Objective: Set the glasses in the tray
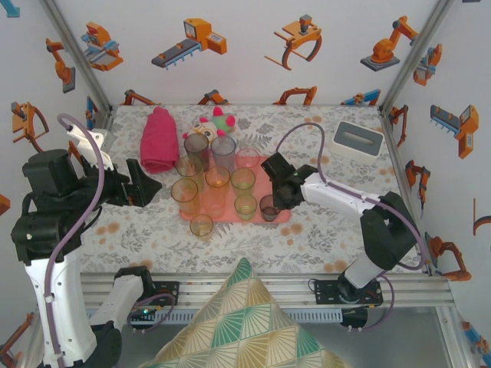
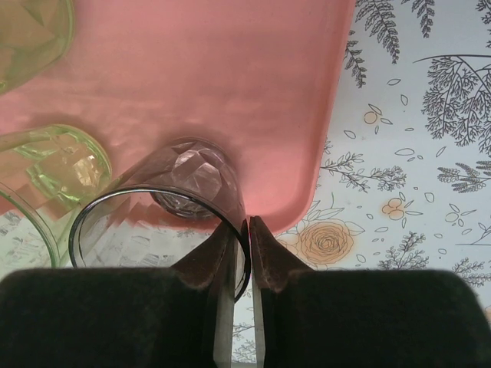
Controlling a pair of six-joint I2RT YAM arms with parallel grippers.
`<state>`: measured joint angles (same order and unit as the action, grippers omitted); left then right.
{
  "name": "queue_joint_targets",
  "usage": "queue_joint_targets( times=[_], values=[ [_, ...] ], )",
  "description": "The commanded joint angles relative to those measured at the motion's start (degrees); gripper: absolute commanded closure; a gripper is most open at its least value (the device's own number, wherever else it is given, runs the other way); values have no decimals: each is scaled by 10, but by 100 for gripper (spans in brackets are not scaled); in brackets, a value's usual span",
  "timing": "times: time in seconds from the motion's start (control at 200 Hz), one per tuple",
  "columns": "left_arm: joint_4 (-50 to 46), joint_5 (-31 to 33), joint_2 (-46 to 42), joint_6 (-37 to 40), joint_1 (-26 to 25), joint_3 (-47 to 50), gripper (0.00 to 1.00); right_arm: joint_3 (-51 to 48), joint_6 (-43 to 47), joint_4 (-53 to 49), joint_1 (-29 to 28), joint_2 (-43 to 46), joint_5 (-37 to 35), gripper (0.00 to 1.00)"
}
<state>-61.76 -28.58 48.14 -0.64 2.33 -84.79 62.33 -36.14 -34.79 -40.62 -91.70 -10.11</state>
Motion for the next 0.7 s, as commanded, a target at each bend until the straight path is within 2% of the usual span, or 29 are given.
queue_joint_targets(
  times=[0.0,0.36,0.696],
  values=[
    [-4,-13,-2,9,1,-15,3,15,1,-17,-4,3,-19,82],
    [-2,-12,-1,9,1,-12,3,20,3,-26,-4,5,-34,70],
    [-2,-12,-1,10,1,-12,3,33,10,-42,-4,14,-52,67]
  ],
)
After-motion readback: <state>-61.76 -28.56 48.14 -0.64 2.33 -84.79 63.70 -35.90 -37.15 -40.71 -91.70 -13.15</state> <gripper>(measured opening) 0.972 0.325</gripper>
